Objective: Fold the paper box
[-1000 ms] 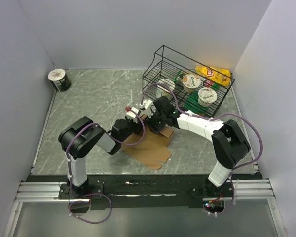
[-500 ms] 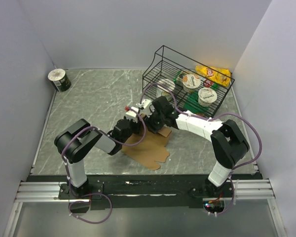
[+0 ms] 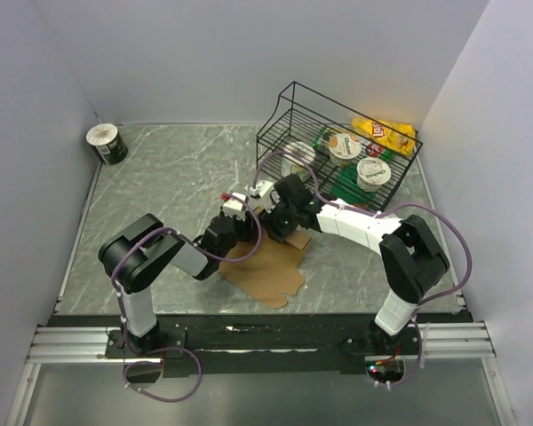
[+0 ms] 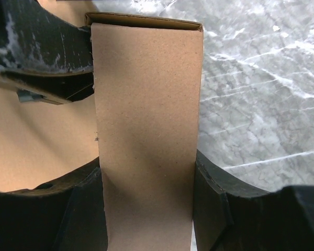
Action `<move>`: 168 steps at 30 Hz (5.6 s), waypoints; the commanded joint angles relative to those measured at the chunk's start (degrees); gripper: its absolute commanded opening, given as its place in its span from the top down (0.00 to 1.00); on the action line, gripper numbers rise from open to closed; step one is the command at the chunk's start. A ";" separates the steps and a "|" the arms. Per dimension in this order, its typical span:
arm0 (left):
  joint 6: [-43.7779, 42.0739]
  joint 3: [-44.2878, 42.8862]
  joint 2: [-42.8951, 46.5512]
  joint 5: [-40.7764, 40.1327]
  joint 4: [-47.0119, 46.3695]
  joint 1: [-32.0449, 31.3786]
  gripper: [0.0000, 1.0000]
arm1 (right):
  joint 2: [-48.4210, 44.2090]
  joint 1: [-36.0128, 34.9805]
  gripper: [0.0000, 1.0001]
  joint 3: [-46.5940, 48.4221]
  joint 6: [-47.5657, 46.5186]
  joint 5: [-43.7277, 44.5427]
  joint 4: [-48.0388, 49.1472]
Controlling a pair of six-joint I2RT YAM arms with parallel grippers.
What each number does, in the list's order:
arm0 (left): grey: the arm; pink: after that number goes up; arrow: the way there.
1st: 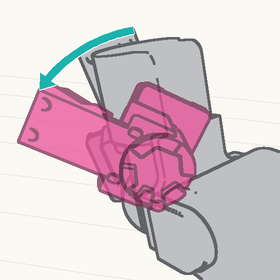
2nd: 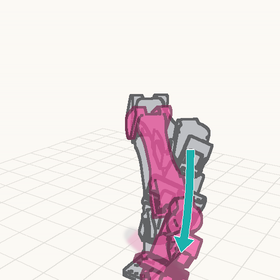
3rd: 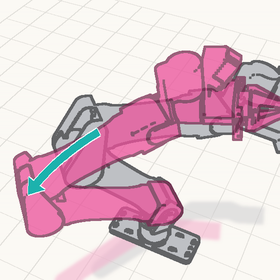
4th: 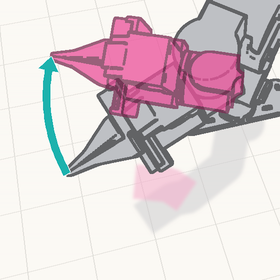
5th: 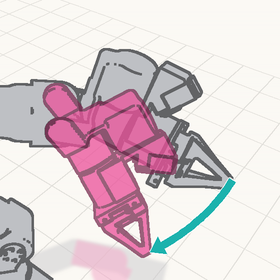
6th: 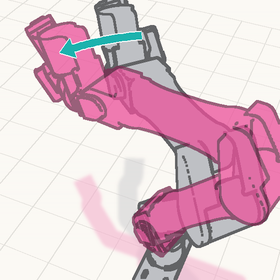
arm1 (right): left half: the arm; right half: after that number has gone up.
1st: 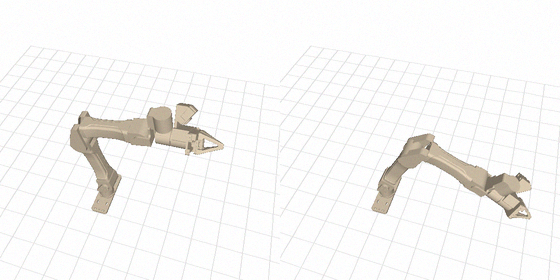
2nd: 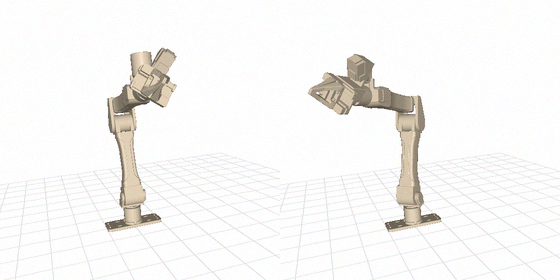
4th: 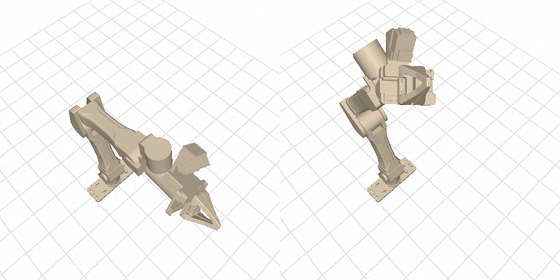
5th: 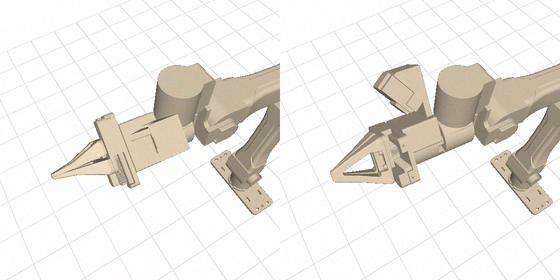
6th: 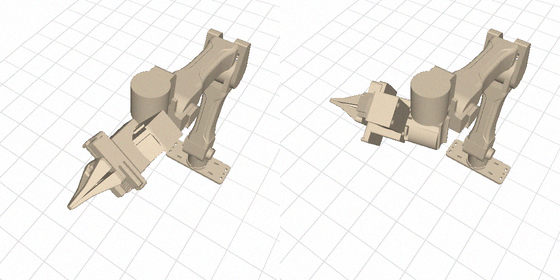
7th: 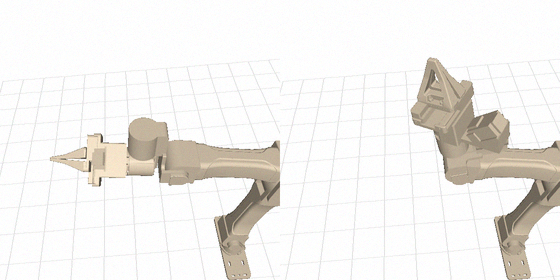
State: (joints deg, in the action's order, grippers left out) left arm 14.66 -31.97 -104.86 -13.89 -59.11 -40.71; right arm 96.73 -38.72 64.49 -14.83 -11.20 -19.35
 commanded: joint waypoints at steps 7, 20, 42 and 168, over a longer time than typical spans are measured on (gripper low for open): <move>1.96 4.36 2.98 1.76 -3.64 1.69 0.27 | -0.31 0.57 0.56 1.16 1.20 2.24 -5.61; 2.12 11.40 19.15 10.02 -4.44 1.69 0.04 | 1.53 5.66 0.56 2.40 4.81 -4.25 -5.43; 27.09 4.11 57.73 34.54 54.34 24.01 0.04 | 5.31 10.95 0.47 -9.45 38.44 -14.91 19.42; 15.14 -1.26 61.88 40.52 60.08 27.00 0.04 | -1.81 23.16 0.06 -8.95 3.93 -38.01 39.92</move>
State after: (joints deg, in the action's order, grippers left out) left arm 29.67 -32.99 -42.92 24.38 2.83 -14.04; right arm 93.47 -15.40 53.43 -9.13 -45.71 16.10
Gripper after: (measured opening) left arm 0.961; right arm 0.952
